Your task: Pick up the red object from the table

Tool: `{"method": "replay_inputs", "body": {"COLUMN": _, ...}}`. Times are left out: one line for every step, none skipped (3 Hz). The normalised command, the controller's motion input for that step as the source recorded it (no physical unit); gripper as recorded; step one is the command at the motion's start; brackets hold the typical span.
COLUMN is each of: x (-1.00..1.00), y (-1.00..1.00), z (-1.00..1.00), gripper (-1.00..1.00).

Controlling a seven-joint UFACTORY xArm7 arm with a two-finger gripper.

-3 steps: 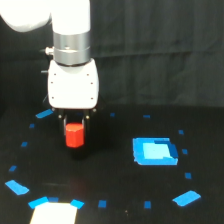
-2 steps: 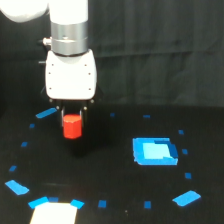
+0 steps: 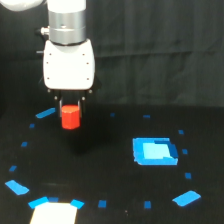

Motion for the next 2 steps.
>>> {"method": "replay_inputs", "body": {"x": -0.12, "y": -0.48, "z": 1.00, "gripper": -0.95}}
{"method": "replay_inputs", "body": {"x": -0.15, "y": -0.18, "z": 1.00, "gripper": -1.00}}
